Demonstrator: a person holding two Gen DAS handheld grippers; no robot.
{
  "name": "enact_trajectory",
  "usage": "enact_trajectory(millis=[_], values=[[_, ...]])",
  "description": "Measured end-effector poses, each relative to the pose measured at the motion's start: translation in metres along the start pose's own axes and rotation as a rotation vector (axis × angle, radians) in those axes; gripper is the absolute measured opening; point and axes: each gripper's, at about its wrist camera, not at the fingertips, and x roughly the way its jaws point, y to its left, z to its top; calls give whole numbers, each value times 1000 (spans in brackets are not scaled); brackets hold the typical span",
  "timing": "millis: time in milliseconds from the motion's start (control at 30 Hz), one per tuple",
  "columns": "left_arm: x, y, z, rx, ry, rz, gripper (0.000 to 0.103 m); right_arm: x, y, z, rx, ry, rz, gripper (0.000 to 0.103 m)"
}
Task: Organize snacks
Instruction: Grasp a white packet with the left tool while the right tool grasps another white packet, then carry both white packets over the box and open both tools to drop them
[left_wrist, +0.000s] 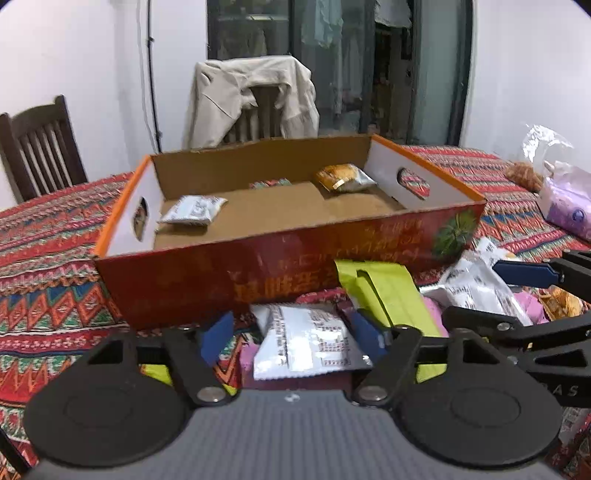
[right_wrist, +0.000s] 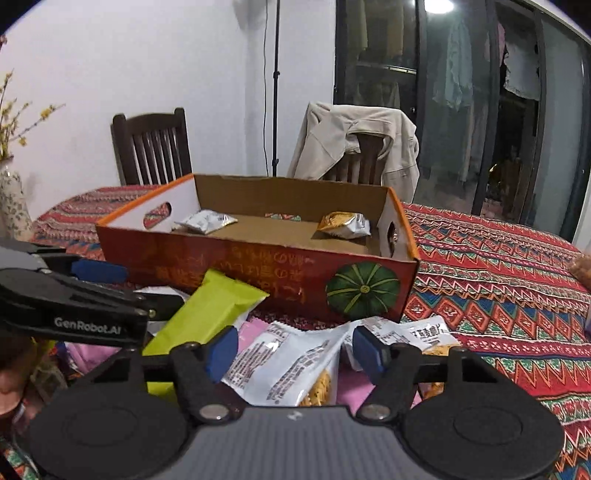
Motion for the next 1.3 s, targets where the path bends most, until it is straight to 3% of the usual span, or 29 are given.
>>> enact_trajectory(millis=[33,133,200,300,500,600,633,900,1300], values=[[3,1,1,-5,13,-14,57,1,2,-2,-10,6,-8,68],[6,5,0,-18,19,-35,48,0,1,-5,-16,7,-9,67],[1,4,0,-9,4,-32,47,-1,2,-6,-38,3,-14,64],[-12,0,-2,-3,-41,-28,46,-2,1,-6,-59,-5,-12,47],[-60,-3,-9,-87,-124,7,46,-8,1,-8,-91,-39,-17,42],[-94,-6,-16,-133,-178,15,46,-22,1,-5,-87,-70,-5,27],[-105,-7,-18,-145,-194,17,46,-27,1,-4,-87,-78,3,13],[-169,-22,-47,-201,-252,25,46,-80,1,-12,-80,-125,56,9],[-211,-46,-72,-194,-283,31,46,-165,2,-40,-60,-187,85,9]])
